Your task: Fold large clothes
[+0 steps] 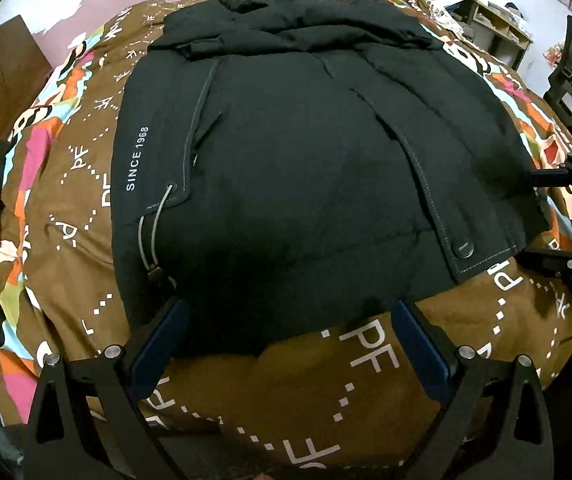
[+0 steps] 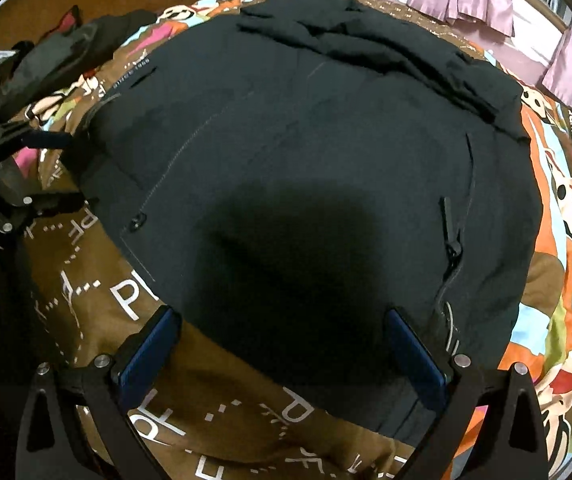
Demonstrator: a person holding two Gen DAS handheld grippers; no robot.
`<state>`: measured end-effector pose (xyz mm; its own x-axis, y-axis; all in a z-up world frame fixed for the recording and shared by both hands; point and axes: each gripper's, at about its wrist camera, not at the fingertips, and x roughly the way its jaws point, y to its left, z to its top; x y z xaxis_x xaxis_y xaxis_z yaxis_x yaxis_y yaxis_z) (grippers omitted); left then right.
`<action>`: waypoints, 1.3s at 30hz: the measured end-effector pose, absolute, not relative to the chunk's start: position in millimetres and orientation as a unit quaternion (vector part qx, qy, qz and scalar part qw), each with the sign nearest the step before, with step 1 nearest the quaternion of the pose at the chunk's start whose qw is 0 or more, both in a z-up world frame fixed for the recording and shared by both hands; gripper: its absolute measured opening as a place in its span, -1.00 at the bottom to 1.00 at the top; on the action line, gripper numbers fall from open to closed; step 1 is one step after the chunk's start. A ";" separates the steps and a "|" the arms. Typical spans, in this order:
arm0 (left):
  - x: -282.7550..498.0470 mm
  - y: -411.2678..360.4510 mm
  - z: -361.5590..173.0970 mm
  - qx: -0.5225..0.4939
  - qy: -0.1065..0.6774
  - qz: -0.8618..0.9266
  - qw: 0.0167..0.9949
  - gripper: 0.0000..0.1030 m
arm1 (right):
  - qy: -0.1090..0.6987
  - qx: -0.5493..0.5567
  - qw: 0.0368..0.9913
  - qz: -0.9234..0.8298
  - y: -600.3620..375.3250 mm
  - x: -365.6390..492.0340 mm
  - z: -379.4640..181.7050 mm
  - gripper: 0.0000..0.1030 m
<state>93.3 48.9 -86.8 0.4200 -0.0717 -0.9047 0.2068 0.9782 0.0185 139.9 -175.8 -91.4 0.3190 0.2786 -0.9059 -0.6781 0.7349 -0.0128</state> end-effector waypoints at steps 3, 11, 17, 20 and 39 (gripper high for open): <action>93.5 46.3 -88.8 0.067 0.534 -0.081 0.839 0.92 | 0.501 -0.211 0.783 0.302 -173.2 140.6 -95.7 1.00; 90.8 33.6 -85.6 0.079 0.513 -0.112 0.847 0.93 | 0.432 -0.277 0.819 0.255 -155.7 142.2 -104.0 1.00; 83.3 17.9 -82.5 0.112 0.484 -0.137 0.857 0.93 | 0.409 -0.248 0.845 0.238 -158.1 155.6 -83.9 1.00; 85.8 13.9 -84.8 0.132 0.476 -0.127 0.860 0.93 | 0.411 -0.217 0.848 0.254 -158.3 168.9 -67.2 1.00; 106.9 18.8 -110.9 0.209 0.498 -0.104 0.835 0.93 | 0.463 -0.133 0.820 0.309 -161.8 208.5 -40.1 1.00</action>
